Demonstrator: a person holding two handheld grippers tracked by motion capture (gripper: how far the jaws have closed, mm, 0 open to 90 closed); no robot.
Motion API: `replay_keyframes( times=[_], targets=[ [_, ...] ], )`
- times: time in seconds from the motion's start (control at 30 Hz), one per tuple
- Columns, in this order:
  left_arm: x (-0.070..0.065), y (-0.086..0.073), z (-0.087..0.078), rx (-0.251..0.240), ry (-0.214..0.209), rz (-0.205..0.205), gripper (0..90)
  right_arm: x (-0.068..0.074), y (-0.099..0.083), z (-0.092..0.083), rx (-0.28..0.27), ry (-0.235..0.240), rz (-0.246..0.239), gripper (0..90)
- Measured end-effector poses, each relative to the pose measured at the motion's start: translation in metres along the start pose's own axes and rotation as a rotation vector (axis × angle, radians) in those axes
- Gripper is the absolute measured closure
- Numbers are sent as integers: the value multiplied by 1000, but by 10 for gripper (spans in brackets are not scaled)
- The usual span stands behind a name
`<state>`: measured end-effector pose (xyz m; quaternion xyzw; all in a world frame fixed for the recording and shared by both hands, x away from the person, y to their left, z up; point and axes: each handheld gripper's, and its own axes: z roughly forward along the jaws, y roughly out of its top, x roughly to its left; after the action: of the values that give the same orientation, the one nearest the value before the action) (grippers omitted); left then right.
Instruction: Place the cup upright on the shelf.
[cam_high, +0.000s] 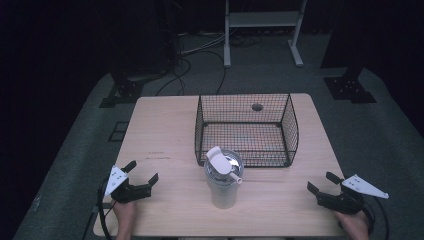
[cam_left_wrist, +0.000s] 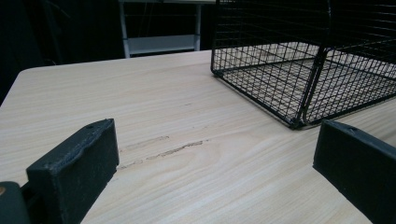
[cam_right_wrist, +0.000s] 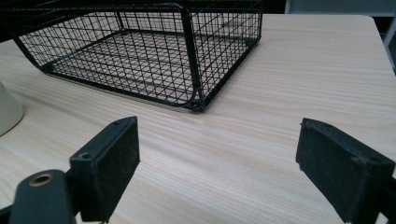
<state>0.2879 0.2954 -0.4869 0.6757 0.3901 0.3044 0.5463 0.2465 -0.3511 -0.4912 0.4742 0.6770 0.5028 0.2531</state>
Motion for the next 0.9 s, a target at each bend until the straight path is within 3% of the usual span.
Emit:
replay_keyframes(
  times=[0.3,0.6,0.9],
  targets=[
    [0,0,-1,-8,-10,0,0,9,7,-2,-6,9,-34,127],
    [0,0,-1,-9,-11,0,0,28,22,-2,-19,61,-101,127],
    [0,0,-1,-8,-10,0,0,42,31,0,-16,119,-130,125]
  ],
)
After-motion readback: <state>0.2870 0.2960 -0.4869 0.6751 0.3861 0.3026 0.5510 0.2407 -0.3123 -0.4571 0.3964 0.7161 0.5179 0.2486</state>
